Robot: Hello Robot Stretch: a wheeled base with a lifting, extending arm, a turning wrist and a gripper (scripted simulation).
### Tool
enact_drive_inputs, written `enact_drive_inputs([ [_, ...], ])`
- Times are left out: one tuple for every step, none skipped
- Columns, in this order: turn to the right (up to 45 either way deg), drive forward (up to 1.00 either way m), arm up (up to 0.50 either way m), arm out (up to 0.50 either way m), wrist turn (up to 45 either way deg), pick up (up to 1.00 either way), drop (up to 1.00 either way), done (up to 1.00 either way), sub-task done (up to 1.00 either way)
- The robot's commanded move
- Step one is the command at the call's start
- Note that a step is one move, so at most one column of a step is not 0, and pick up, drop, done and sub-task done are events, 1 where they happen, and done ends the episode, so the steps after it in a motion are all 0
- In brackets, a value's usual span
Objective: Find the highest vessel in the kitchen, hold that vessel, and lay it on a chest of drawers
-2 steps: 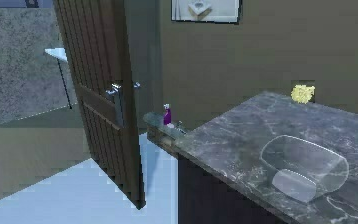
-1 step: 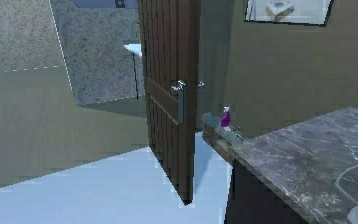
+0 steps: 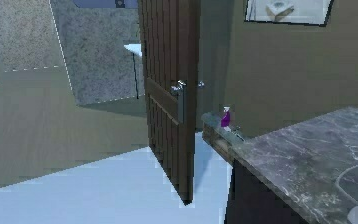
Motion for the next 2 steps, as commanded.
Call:
enact_drive_inputs([
  [0.0,0.0,0.38,0.0,0.0,0.0,0.0,0.0,0.0],
  [0.0,0.0,0.0,0.46,0.0,0.0,0.0,0.0,0.0],
])
